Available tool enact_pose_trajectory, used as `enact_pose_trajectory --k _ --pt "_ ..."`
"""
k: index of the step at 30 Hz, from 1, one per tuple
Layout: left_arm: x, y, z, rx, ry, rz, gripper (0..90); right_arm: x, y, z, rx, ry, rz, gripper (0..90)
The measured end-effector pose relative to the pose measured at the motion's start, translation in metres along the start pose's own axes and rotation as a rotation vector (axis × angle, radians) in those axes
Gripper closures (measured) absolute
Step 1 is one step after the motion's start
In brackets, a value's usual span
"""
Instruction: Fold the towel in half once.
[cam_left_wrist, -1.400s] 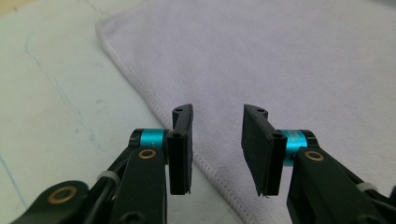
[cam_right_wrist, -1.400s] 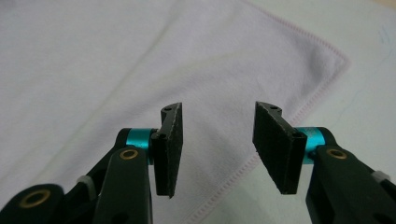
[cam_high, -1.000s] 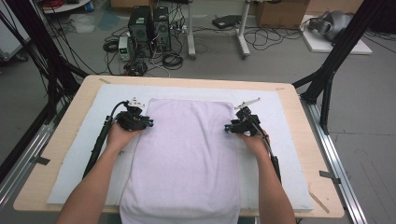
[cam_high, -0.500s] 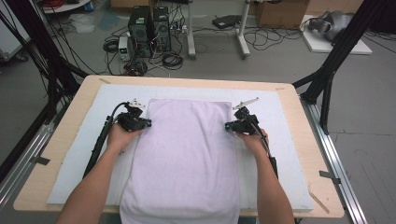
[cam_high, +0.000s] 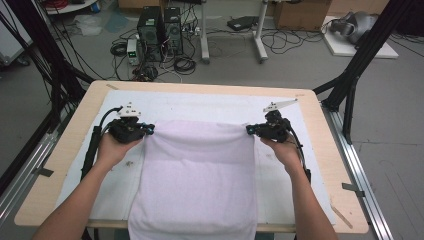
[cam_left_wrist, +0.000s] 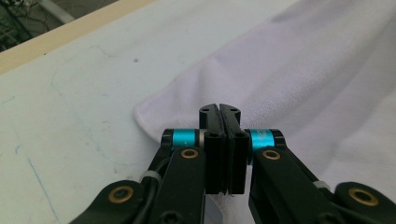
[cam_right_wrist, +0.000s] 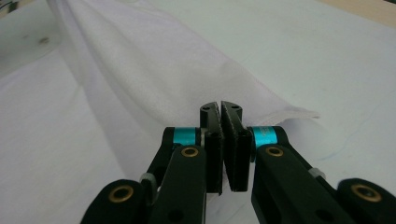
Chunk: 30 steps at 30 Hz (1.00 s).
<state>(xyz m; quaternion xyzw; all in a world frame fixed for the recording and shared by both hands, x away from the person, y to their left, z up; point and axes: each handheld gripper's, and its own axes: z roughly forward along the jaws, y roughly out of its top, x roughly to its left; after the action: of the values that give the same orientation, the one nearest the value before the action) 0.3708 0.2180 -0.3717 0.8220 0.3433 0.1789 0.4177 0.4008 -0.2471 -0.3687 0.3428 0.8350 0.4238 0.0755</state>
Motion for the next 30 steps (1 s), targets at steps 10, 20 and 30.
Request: enact_pose_trajectory --k 10,20,30 --pt "-0.046 -0.064 -0.042 -0.025 -0.069 0.017 87.9 0.059 -0.058 -0.031 0.003 0.065 -0.08 87.0" --pt "-0.03 -0.05 -0.046 -0.021 -0.044 0.016 61.4 0.056 -0.057 -0.03 0.013 0.031 -0.085 59.6" --pt "0.006 -0.041 0.009 0.077 -0.069 -0.028 59.1 0.022 -0.034 0.02 0.07 -0.009 -0.037 54.6"
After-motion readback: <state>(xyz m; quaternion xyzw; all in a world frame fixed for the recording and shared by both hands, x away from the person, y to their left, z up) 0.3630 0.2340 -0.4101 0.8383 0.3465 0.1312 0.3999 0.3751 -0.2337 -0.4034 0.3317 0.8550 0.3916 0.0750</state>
